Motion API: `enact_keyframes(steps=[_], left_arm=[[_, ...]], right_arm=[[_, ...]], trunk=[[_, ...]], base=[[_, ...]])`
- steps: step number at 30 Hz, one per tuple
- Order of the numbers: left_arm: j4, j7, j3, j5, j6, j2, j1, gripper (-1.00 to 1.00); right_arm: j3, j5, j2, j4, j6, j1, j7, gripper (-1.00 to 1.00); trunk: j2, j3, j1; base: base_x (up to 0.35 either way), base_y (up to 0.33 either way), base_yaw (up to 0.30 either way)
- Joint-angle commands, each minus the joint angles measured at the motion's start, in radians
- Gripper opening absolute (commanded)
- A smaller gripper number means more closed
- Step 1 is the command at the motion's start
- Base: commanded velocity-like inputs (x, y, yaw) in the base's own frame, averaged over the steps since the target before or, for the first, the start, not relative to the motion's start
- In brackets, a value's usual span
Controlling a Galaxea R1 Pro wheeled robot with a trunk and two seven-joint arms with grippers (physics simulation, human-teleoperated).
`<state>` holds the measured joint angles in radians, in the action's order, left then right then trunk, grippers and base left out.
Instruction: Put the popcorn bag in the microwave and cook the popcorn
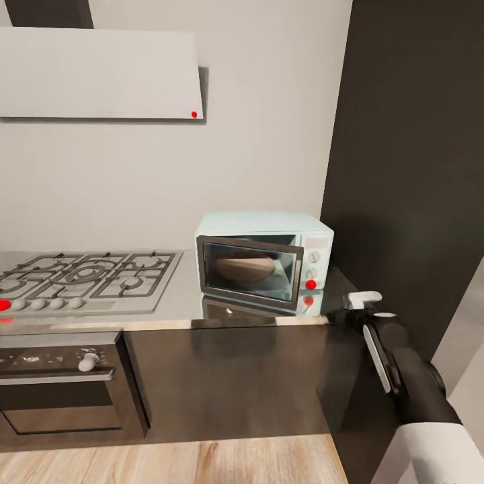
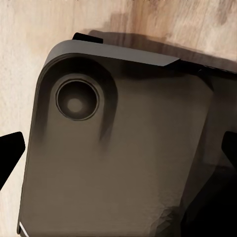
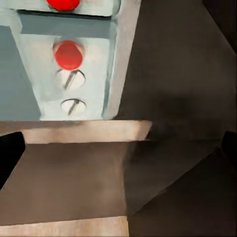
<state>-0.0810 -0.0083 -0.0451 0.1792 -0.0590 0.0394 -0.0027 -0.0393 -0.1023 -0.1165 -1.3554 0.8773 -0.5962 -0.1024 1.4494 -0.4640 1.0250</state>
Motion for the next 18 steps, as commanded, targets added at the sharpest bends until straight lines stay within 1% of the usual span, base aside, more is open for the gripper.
enact_keyframes(steps=[1, 3, 5, 6, 12, 18], left_arm=[[0.000, -0.001, -0.004, 0.005, -0.002, 0.000, 0.000, 1.00], [0.000, -0.001, -0.004, 0.005, -0.002, 0.000, 0.000, 1.00], [0.000, -0.001, -0.004, 0.005, -0.002, 0.000, 0.000, 1.00], [0.000, -0.001, -0.004, 0.005, -0.002, 0.000, 0.000, 1.00], [0.000, -0.001, -0.003, 0.005, -0.002, 0.000, 0.000, 1.00], [0.000, -0.001, -0.002, 0.003, -0.002, -0.001, 0.000, 1.00]], right_arm=[[-0.019, -0.007, 0.000, -0.005, -0.014, -0.001, -0.010, 1.00], [-0.042, -0.007, -0.001, -0.013, -0.071, -0.001, -0.010, 1.00], [-0.047, -0.007, 0.000, -0.015, -0.101, -0.001, -0.009, 1.00], [-0.050, -0.007, 0.003, -0.016, -0.130, 0.000, -0.005, 1.00], [-0.051, -0.007, 0.003, -0.017, -0.141, 0.000, -0.007, 1.00], [-0.050, -0.006, 0.006, -0.017, -0.141, 0.000, -0.008, 1.00]], trunk=[[0.001, -0.001, 0.000], [0.001, -0.001, 0.000], [0.001, -0.001, 0.000], [0.001, -0.001, 0.000], [0.001, -0.001, 0.000], [0.001, -0.001, 0.000]], base=[[0.000, 0.000, 0.000], [0.000, 0.000, 0.000], [0.000, 0.000, 0.000], [0.000, 0.000, 0.000], [0.011, 0.000, 0.000], [0.137, 0.000, 0.000]])
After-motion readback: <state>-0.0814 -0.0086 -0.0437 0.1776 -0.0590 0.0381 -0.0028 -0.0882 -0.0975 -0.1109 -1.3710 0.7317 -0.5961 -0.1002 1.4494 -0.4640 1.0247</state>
